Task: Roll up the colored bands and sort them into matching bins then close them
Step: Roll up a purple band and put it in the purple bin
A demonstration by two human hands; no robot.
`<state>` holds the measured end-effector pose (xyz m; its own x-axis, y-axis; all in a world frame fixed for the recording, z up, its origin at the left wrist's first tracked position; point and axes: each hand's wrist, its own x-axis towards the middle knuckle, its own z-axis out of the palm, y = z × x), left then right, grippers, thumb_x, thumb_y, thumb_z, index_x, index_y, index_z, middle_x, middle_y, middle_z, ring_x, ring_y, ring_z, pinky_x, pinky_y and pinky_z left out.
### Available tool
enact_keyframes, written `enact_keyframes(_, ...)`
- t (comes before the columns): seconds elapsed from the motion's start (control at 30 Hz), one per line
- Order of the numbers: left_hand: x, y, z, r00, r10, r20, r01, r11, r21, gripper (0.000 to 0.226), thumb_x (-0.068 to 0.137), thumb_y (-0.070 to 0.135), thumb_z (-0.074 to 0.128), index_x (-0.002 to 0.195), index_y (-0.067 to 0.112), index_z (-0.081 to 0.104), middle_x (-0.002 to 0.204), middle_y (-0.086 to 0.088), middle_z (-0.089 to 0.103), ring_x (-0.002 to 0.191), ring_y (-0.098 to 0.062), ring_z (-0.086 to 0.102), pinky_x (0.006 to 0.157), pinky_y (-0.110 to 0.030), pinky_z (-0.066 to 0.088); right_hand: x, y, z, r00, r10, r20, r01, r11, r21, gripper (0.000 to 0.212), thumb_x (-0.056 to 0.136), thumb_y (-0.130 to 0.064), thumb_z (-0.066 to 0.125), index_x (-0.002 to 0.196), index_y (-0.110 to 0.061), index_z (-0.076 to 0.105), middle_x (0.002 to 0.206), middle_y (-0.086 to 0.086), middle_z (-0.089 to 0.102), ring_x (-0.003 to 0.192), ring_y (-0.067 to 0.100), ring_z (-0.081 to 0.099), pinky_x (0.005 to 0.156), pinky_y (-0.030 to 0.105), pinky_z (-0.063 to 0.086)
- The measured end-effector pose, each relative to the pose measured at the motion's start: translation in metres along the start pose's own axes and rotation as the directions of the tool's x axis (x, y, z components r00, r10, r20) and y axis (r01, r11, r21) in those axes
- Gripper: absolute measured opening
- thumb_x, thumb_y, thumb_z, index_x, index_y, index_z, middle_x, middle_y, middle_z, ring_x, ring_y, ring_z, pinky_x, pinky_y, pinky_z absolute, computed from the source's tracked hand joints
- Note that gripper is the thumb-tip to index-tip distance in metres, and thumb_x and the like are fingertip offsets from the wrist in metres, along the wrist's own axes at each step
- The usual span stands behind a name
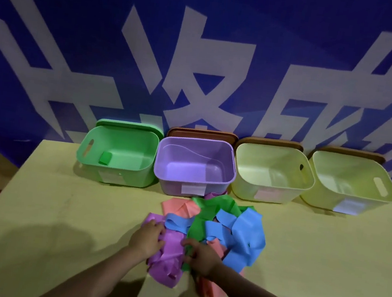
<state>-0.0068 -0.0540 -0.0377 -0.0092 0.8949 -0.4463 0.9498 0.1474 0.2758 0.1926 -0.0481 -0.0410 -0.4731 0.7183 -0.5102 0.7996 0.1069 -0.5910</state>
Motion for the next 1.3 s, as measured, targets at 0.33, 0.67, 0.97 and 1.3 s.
enact_keyframes(0.33, -0.013, 0.036, -0.033, 0.969, 0.014, -0.246, -0.174, 0.743, -0.646, 0.026, 0.061, 0.048, 0.049, 0.067, 0.024, 0.057, 0.064, 0.018, 0.057, 0.067, -0.005, 0.051, 0.068, -0.029, 0.04, 0.0, -0.007, -0.028, 0.999, -0.043, -0.023, 0.048, 0.943, 0.33, 0.007, 0.093, -0.023, 0.06, 0.09, -0.028, 0.055, 0.058, -0.018, 0.059, 0.052, -0.006, 0.051, 0.056, 0.009, 0.039)
enact_keyframes(0.67, -0.034, 0.115, -0.118, 0.94, -0.042, -0.338, -0.319, 0.237, -0.918, 0.013, 0.091, 0.012, 0.058, 0.079, 0.012, 0.052, 0.06, 0.005, 0.043, 0.053, -0.006, 0.036, 0.049, -0.02, 0.028, -0.038, -0.043, -0.132, 0.956, 0.044, -0.289, 0.211, 0.581, 0.786, 0.025, 0.099, -0.012, 0.043, 0.089, -0.013, 0.065, 0.064, -0.004, 0.061, 0.056, 0.006, 0.056, 0.058, 0.021, 0.041)
enact_keyframes(0.97, -0.057, 0.168, -0.154, 0.906, 0.009, -0.424, -0.407, 0.3, -0.863, 0.012, 0.097, 0.011, 0.049, 0.088, 0.017, 0.055, 0.062, 0.014, 0.056, 0.059, -0.001, 0.05, 0.062, -0.024, 0.044, -0.082, -0.062, -0.18, 0.918, -0.048, -0.394, 0.374, 0.43, 0.821, 0.028, 0.095, -0.018, 0.055, 0.068, -0.01, 0.056, 0.054, -0.003, 0.057, 0.05, 0.007, 0.054, 0.054, 0.017, 0.043)
enact_keyframes(1.3, -0.064, 0.206, -0.149, 0.955, -0.022, -0.296, -0.291, 0.133, -0.948, 0.021, 0.099, 0.027, 0.045, 0.086, 0.021, 0.06, 0.078, 0.004, 0.065, 0.068, -0.01, 0.061, 0.065, -0.029, 0.04, -0.1, -0.048, -0.216, 0.764, -0.115, -0.635, 0.578, 0.558, 0.595, 0.021, 0.091, -0.001, 0.058, 0.073, -0.011, 0.058, 0.065, -0.001, 0.053, 0.057, 0.006, 0.048, 0.056, 0.018, 0.043)
